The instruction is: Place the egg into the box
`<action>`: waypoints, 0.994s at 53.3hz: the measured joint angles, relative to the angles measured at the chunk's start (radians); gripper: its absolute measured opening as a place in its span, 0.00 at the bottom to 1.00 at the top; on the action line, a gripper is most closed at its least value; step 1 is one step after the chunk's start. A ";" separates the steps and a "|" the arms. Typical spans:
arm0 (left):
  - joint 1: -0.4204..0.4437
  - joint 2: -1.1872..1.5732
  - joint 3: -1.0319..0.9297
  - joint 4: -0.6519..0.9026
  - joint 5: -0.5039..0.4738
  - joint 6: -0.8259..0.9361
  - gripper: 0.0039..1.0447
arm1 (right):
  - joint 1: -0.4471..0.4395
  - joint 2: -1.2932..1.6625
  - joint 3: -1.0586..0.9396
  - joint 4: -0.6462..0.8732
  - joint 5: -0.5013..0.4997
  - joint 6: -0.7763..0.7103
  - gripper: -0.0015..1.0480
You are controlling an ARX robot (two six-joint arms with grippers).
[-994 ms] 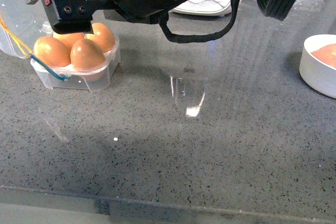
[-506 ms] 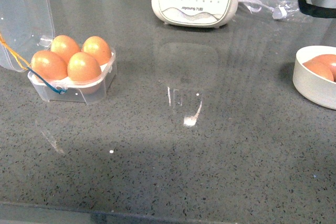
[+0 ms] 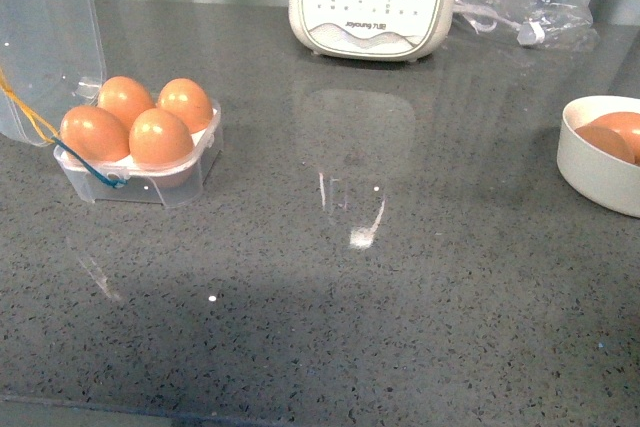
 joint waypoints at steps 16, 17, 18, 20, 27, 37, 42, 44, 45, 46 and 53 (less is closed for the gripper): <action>0.000 0.000 0.000 0.000 0.000 0.000 0.94 | -0.112 -0.199 -0.190 -0.012 -0.119 -0.010 0.03; 0.000 0.000 0.000 0.000 0.000 0.000 0.94 | -0.115 -0.205 -0.194 -0.014 -0.121 -0.010 0.03; 0.000 0.000 0.000 0.000 0.000 0.000 0.94 | -0.121 -0.218 -0.203 -0.018 -0.126 -0.010 0.03; 0.000 0.000 0.000 0.000 0.000 0.000 0.94 | -0.131 -0.240 -0.218 -0.025 -0.140 -0.010 0.03; 0.000 0.000 0.000 0.000 -0.001 0.000 0.94 | -0.166 -0.326 -0.269 -0.064 -0.183 -0.010 0.03; 0.000 0.000 0.000 0.000 -0.001 0.000 0.94 | -0.214 -0.460 -0.327 -0.142 -0.224 -0.010 0.03; 0.000 0.000 0.000 0.000 0.000 0.000 0.94 | -0.238 -0.519 -0.343 -0.182 -0.258 -0.010 0.03; 0.000 0.000 0.000 0.000 0.000 0.000 0.94 | -0.273 -0.524 -0.361 -0.160 -0.309 -0.010 0.03; 0.000 0.000 0.000 0.000 0.000 0.000 0.94 | -0.286 -0.530 -0.371 -0.148 -0.319 -0.010 0.03; 0.000 0.000 0.000 0.000 0.000 0.000 0.94 | -0.296 -0.537 -0.379 -0.148 -0.322 -0.010 0.03; 0.000 0.000 0.000 0.000 -0.001 0.000 0.94 | -0.318 -0.600 -0.402 -0.213 -0.323 -0.010 0.03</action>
